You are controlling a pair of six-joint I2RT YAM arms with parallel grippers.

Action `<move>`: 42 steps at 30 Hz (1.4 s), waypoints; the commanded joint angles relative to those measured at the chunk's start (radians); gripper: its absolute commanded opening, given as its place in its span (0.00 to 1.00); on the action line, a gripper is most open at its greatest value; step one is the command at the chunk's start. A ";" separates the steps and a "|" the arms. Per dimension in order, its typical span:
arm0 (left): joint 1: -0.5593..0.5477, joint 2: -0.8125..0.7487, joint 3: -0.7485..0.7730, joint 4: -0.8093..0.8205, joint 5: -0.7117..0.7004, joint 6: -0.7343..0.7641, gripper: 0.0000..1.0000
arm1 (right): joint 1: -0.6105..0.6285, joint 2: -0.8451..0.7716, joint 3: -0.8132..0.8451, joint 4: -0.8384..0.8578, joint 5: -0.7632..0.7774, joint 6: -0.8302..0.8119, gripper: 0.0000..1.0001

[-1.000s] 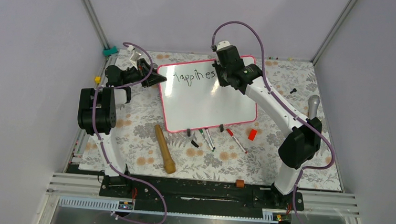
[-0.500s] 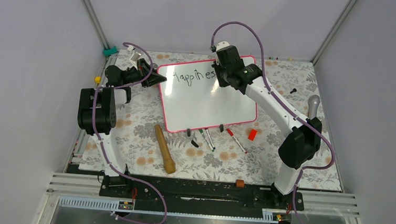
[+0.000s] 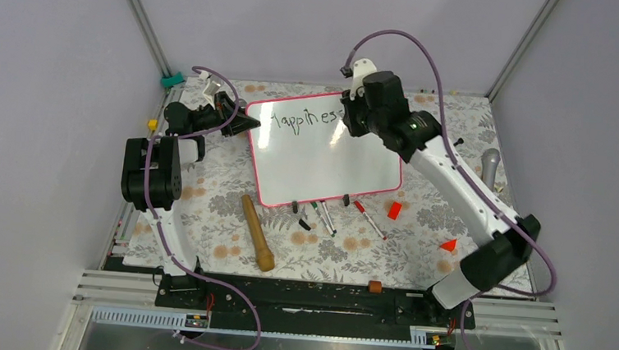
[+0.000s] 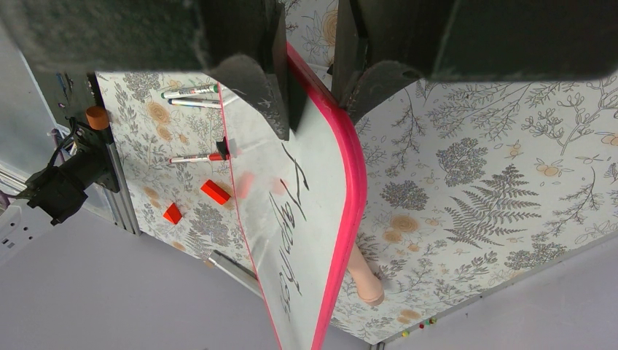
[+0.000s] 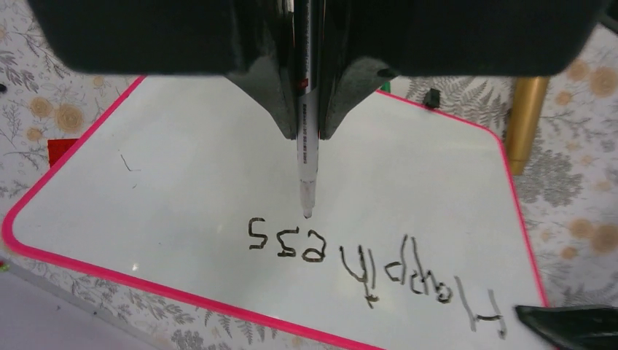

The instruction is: Write a sentence on the whiteboard

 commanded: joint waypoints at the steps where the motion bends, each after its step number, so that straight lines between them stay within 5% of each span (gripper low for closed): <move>1: -0.018 0.006 -0.034 0.078 0.252 0.159 0.00 | -0.010 -0.175 -0.106 0.180 -0.107 0.002 0.00; 8: -0.018 0.008 -0.033 0.078 0.251 0.157 0.00 | -0.012 -0.309 -0.304 0.426 -0.245 0.008 0.00; 22: -0.017 0.004 -0.039 0.079 0.251 0.162 0.00 | -0.049 -0.409 -0.447 0.545 -0.045 0.097 0.00; 34: -0.018 0.006 -0.036 0.080 0.252 0.160 0.00 | -0.056 -0.459 -0.662 0.883 0.099 0.100 0.00; 42: -0.017 0.004 -0.040 0.080 0.252 0.160 0.00 | -0.054 -0.426 -0.584 0.755 0.057 0.095 0.00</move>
